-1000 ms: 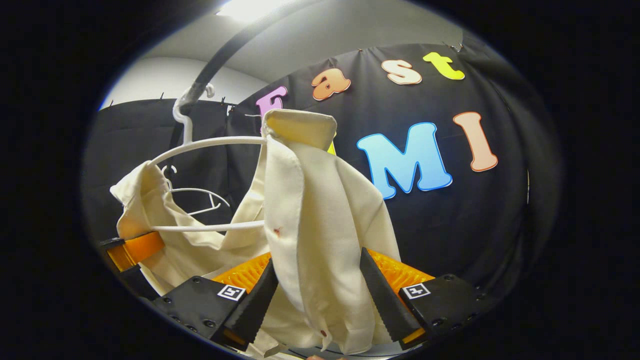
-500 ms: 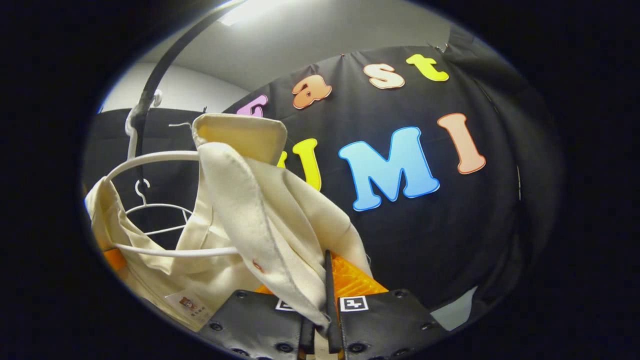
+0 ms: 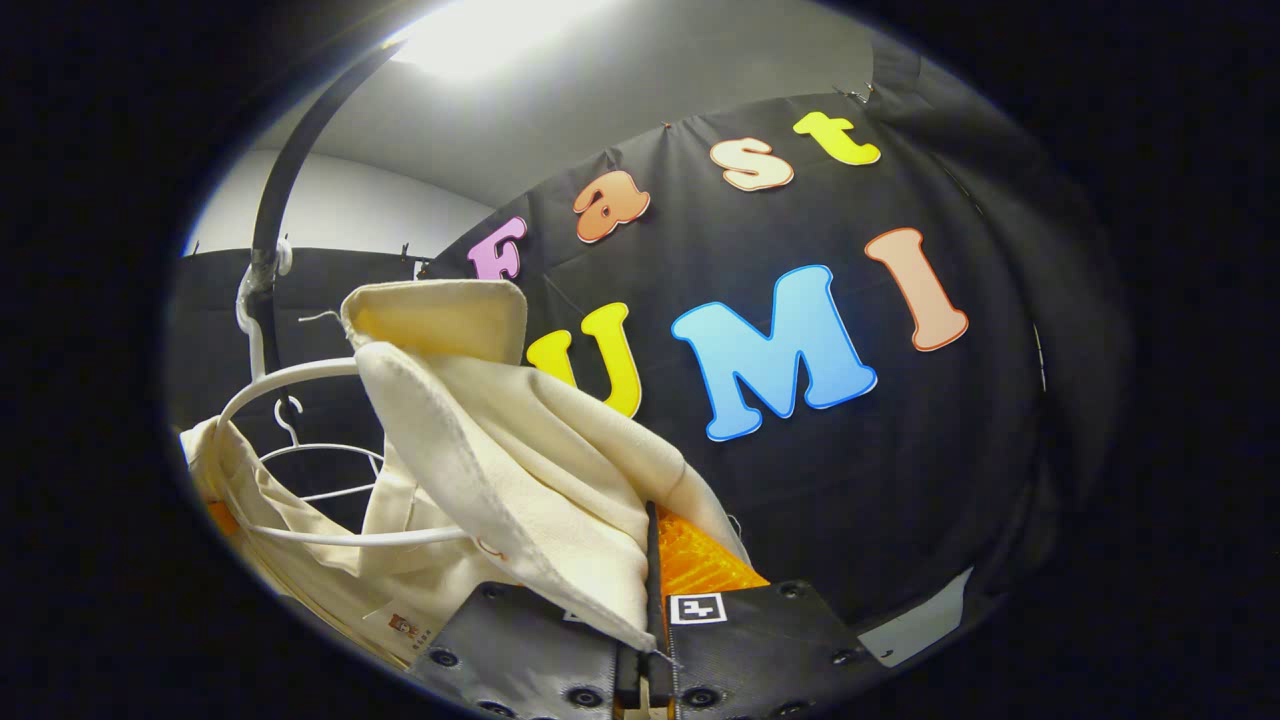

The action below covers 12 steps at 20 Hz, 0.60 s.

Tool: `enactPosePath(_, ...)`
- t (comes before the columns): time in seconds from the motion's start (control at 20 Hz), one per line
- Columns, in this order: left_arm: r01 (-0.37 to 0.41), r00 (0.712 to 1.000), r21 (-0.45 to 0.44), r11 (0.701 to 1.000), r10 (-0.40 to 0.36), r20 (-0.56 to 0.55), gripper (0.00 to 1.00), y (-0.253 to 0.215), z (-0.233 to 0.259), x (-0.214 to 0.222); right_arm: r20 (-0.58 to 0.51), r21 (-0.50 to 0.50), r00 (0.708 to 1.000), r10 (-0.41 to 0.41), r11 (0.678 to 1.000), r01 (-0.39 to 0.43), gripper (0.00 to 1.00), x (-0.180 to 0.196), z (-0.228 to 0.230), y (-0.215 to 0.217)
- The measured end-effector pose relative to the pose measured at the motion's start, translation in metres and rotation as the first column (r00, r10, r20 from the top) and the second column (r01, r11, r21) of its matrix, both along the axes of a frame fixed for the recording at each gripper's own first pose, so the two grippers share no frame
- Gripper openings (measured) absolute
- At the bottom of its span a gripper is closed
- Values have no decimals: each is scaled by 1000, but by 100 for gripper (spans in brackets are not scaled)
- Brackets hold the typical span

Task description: Grasp the clothes on the hanger with both hands and then place them into the laundry hamper below.

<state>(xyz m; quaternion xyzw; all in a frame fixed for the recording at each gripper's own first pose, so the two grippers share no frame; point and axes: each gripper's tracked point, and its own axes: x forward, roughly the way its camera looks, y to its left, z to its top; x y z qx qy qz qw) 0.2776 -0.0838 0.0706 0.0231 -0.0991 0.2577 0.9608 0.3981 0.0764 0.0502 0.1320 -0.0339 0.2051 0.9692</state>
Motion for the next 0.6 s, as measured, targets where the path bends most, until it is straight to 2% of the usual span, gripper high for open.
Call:
enactPosePath(0.1, -9, 1000, 35, 999, 9, 0, 0, 7, 9, -9, 5, 30, 1000, -25, 999, 25, 7, 9, 6, -7)
enactPosePath(0.25, 1, 1000, 16, 1000, -1, 21, 1, 22, 17, -13, -12, 65, 998, -56, 996, 57, 7, 23, 12, -13)
enactPosePath(0.4, 10, 1000, 51, 999, -11, 25, 1, 35, 29, -14, -19, 96, 997, -76, 992, 77, 7, 36, 19, -21)
enactPosePath(0.6, 64, 998, -25, 998, -63, 8, 1, 53, 11, -2, -51, 150, 996, -80, 985, 87, 7, 54, 16, -30)
